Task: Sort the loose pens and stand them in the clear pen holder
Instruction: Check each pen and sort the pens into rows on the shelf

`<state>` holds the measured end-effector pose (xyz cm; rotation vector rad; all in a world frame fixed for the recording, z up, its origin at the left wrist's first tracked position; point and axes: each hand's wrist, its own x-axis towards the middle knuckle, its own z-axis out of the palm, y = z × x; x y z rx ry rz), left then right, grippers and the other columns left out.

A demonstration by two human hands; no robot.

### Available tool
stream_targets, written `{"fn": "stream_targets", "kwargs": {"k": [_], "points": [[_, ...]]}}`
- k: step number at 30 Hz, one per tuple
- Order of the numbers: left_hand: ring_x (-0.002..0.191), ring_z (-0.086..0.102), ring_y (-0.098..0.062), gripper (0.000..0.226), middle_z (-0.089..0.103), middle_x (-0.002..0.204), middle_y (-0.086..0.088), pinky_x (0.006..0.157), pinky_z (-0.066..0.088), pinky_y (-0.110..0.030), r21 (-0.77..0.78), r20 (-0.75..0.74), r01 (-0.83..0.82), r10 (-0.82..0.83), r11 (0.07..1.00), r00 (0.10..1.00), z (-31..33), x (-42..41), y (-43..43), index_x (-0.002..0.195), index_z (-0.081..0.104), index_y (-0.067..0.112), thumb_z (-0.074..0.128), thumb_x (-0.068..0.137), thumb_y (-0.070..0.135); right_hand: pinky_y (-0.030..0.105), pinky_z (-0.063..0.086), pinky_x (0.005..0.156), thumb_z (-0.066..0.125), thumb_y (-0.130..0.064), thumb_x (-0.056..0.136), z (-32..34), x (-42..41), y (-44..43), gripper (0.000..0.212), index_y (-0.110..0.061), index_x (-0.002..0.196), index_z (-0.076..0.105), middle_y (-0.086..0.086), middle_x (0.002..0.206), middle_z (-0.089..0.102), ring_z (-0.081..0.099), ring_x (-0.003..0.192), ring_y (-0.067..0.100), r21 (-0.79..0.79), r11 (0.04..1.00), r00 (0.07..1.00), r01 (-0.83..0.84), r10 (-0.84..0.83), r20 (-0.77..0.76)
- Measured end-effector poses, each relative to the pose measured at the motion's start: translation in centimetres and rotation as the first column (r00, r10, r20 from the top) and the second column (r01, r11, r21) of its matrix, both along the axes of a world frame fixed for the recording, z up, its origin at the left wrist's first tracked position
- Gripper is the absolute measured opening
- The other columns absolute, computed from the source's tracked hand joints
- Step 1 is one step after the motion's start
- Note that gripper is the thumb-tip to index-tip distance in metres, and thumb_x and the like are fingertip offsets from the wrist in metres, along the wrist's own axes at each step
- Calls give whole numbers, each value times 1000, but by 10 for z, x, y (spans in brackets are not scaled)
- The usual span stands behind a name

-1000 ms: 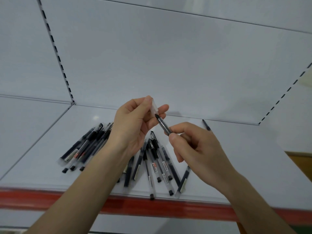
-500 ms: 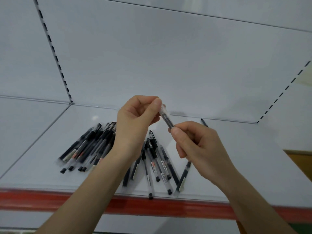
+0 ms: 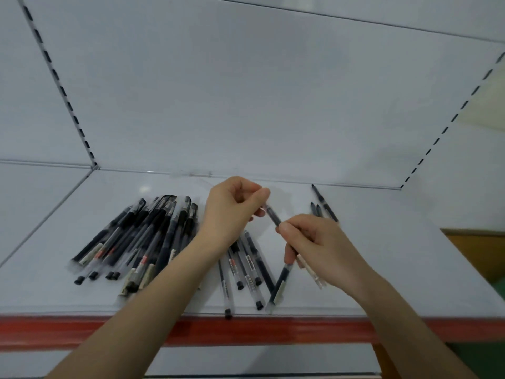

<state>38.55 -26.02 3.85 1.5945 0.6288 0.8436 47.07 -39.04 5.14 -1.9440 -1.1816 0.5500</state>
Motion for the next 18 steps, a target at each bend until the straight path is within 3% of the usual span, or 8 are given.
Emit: {"fn": "stream_targets", "kwargs": {"k": [4, 8, 11, 14, 16, 18], "points": [[54, 61, -5, 15, 67, 69, -2, 50, 44, -12, 208, -304, 44, 21, 977, 952, -11, 16, 14, 75, 59, 14, 65, 84, 24, 18, 45, 63, 52, -28, 91, -17, 35, -11, 26, -6, 80, 63, 1, 70, 65, 58, 62, 8, -25, 987, 965, 159, -150, 215], [76, 53, -18, 22, 58, 79, -1, 65, 41, -26, 454, -582, 179, 138, 873, 802, -13, 24, 19, 84, 59, 11, 57, 88, 33, 20, 39, 62, 56, -30, 89, -28, 73, -11, 18, -14, 82, 58, -7, 73, 56, 52, 69, 13, -100, 939, 882, 329, -268, 387], [79, 51, -21, 27, 55, 81, -2, 69, 39, -27, 529, -614, 215, 196, 821, 764, -12, 23, 16, 92, 61, 8, 53, 91, 33, 28, 42, 71, 60, -33, 86, -32, 80, -2, 23, -10, 89, 59, 1, 85, 59, 53, 79, 17, -187, 921, 890, 341, -252, 379], [76, 51, -20, 26, 55, 79, -2, 67, 38, -27, 548, -600, 206, 209, 811, 772, -12, 19, 15, 94, 61, 8, 52, 91, 32, 37, 47, 76, 64, -28, 83, -27, 78, 8, 35, 6, 93, 62, 19, 93, 64, 58, 81, 28, -215, 922, 908, 323, -238, 345], [74, 51, -20, 25, 55, 77, -1, 66, 39, -27, 550, -585, 195, 208, 812, 784, -13, 14, 15, 93, 61, 9, 52, 91, 32, 36, 46, 66, 66, -27, 80, -25, 77, 11, 36, 8, 82, 60, 24, 80, 60, 53, 69, 26, -252, 921, 925, 296, -211, 315], [72, 51, -19, 24, 54, 72, 1, 66, 40, -27, 548, -563, 177, 204, 817, 801, -12, 6, 16, 91, 61, 9, 52, 91, 31, 28, 36, 56, 67, -27, 79, -25, 75, 14, 29, 1, 74, 59, 18, 68, 52, 45, 64, 19, -276, 924, 944, 266, -191, 270]]}}
